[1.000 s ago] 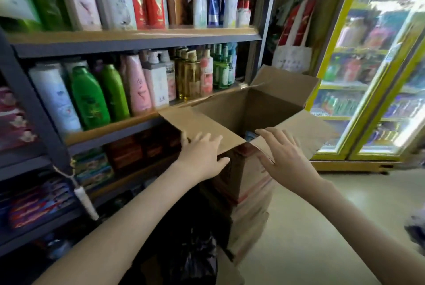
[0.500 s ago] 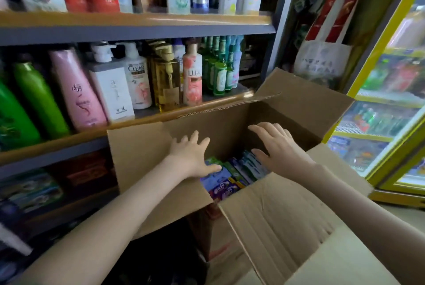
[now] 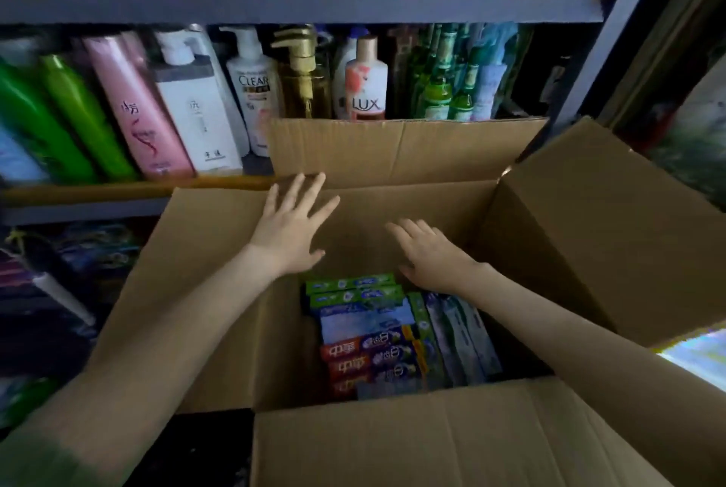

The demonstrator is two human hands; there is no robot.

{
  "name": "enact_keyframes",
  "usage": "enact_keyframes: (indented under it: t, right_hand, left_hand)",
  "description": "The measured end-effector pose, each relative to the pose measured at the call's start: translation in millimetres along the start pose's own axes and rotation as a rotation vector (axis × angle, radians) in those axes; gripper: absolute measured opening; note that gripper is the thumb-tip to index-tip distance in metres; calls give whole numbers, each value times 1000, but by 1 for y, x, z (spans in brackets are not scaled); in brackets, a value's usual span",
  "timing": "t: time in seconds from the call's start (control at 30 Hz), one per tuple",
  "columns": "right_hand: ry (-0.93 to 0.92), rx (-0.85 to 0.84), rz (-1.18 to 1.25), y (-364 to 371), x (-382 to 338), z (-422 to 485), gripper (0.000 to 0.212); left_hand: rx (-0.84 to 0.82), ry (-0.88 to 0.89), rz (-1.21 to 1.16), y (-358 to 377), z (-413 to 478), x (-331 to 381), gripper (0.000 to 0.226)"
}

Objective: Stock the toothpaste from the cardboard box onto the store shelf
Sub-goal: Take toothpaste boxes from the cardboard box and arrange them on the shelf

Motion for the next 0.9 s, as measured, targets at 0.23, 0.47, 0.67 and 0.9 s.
enact_keyframes:
  t: [0.23, 0.47, 0.67, 0.9]
  right_hand:
    - [-91, -63, -27, 46, -2, 43, 79]
    - [-72, -56, -29, 74, -3, 67, 90]
    - [-143, -47, -64, 103, -7, 75, 94]
    - [-239, -171, -173, 160, -16, 80, 90]
  left_hand:
    - [-163, -38, 206, 20, 15, -10, 104]
    - [-275, -33, 346, 28, 20, -10, 108]
    - [-273, -25, 392, 33, 22, -12, 108]
    - [-276, -10, 431, 35, 21, -12, 111]
Point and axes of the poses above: each hand's wrist, its own z-axis towards the middle knuckle, its own y-axis out of the palm, x = y × z, the point moved 3 cm from there along z, towards the middle knuckle, and after that the axes turned 11 degrees about y, right-handed, at the moved point
